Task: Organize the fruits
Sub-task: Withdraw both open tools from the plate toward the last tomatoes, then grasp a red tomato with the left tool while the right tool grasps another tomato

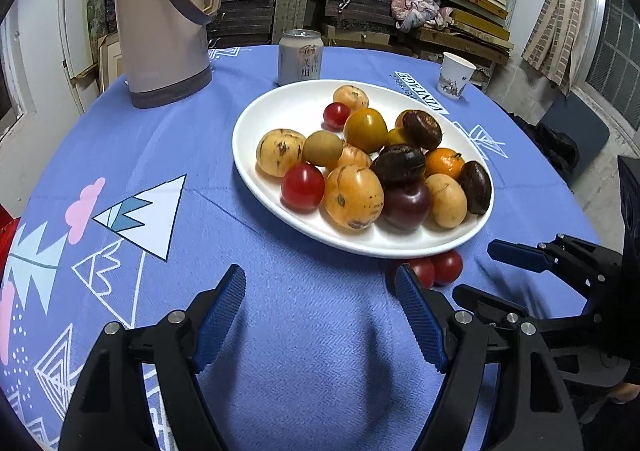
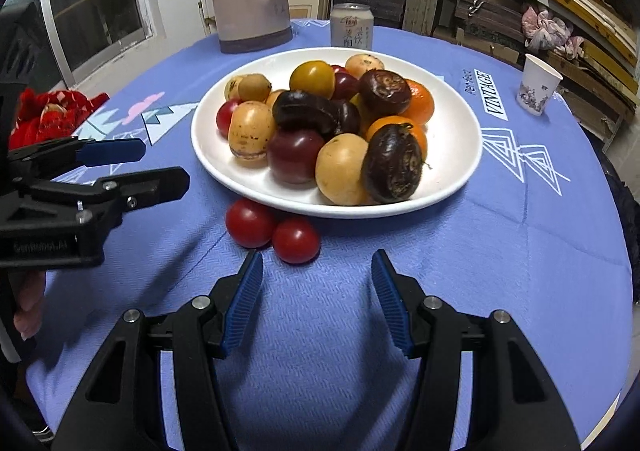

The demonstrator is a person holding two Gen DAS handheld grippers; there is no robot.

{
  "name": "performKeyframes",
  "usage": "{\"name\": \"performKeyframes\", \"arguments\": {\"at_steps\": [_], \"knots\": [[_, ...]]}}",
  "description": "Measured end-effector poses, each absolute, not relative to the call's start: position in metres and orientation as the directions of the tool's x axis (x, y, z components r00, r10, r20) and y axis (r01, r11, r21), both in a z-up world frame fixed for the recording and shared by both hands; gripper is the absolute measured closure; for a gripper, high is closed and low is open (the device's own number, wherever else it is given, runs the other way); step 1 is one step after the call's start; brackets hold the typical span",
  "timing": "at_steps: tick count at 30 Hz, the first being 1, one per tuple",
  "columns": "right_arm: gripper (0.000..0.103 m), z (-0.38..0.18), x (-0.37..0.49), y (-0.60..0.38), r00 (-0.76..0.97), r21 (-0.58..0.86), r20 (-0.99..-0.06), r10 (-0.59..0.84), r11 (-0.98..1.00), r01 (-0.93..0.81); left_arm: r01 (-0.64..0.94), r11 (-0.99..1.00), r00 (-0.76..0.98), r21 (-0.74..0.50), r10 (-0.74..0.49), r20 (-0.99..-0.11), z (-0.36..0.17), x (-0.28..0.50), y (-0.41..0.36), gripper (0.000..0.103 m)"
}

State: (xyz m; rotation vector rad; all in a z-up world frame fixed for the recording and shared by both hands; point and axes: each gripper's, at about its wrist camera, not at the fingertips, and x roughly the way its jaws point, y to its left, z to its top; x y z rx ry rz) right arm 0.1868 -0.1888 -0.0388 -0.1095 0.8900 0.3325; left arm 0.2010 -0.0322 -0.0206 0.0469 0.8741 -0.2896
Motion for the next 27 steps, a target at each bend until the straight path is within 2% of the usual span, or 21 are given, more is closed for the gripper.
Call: {"name": "performKeyframes", "arguments": {"at_steps": [9, 10, 12, 17, 19, 27], "knots": [[0.047, -0.049, 0.198, -0.171, 0.574, -0.019, -0.796, 0.193, 0.939, -0.342, 0.275, 0.957, 0.600, -0.091, -0.245, -0.761, -0.026, 0.204, -0.029, 0.023], [0.048, -0.050, 0.199, -0.170, 0.571, -0.019, -0.797, 0.199, 0.936, -0.353, 0.274, 0.957, 0.600, -0.094, -0.246, -0.761, -0.027, 0.204, -0.028, 0.023], [0.056, -0.050, 0.199, -0.166, 0.565, -0.012, -0.794, 0.226, 0.922, -0.386, 0.271, 0.957, 0.597, -0.104, -0.252, -0.762, -0.028, 0.205, -0.026, 0.021], [0.056, -0.053, 0.198, -0.167, 0.562, 0.010, -0.785, 0.261, 0.912, -0.410, 0.268, 0.957, 0.578, -0.115, -0.255, -0.776, -0.036, 0.209, -0.025, 0.020], [0.060, -0.054, 0.199, -0.169, 0.551, 0.034, -0.784, 0.285, 0.906, -0.421, 0.269, 0.957, 0.570, -0.114, -0.253, -0.782, -0.038, 0.210, -0.026, 0.020], [0.063, -0.054, 0.197, -0.183, 0.572, 0.022, -0.781, 0.248, 0.928, -0.372, 0.279, 0.955, 0.567, -0.101, -0.249, -0.785, -0.039, 0.210, -0.028, 0.019]]}}
